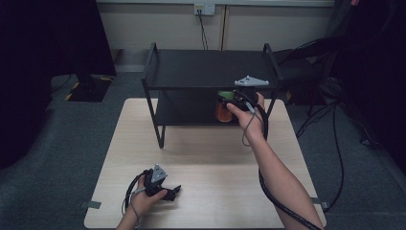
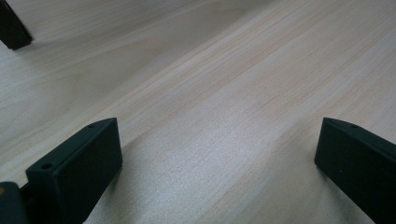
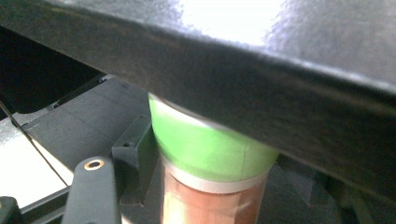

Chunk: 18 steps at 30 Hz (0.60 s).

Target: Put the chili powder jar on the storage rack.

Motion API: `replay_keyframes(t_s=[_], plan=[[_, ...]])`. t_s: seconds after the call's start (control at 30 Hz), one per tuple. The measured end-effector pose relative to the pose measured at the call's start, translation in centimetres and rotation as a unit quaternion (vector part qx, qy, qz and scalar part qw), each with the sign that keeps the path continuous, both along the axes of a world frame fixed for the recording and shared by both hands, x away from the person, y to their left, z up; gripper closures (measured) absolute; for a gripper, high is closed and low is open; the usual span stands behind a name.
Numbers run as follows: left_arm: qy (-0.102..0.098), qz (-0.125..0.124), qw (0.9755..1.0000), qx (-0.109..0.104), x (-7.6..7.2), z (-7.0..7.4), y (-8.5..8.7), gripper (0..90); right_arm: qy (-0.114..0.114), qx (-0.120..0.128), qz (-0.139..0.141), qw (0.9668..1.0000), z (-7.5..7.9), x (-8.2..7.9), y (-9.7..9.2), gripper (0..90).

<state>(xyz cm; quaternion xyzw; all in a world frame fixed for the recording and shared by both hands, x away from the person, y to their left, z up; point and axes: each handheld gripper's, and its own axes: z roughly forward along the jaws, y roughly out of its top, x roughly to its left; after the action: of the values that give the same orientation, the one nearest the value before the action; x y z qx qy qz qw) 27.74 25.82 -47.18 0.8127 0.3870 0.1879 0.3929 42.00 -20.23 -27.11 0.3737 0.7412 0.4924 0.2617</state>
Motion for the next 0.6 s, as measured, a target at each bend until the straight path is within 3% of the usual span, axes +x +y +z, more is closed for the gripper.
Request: replay_keyframes(t_s=[0.43, 0.5, 0.6], plan=[[0.0, 0.001, 1.0, -0.001, 0.0, -0.01, -0.02, 0.0, 0.002, -0.006, 0.018, 0.9998, 0.18, 0.08, -0.67, 32.1], [0.0, 0.001, 1.0, -0.002, -0.02, -0.03, -0.02, 0.0, 0.009, -0.007, 0.018, 0.9998, 0.35, 0.22, -0.63, 21.0], [0.0, 0.001, 1.0, -0.001, -0.01, -0.02, -0.02, 0.0, 0.012, -0.007, 0.015, 0.9998, 0.36, 0.09, -0.45, 11.5]])
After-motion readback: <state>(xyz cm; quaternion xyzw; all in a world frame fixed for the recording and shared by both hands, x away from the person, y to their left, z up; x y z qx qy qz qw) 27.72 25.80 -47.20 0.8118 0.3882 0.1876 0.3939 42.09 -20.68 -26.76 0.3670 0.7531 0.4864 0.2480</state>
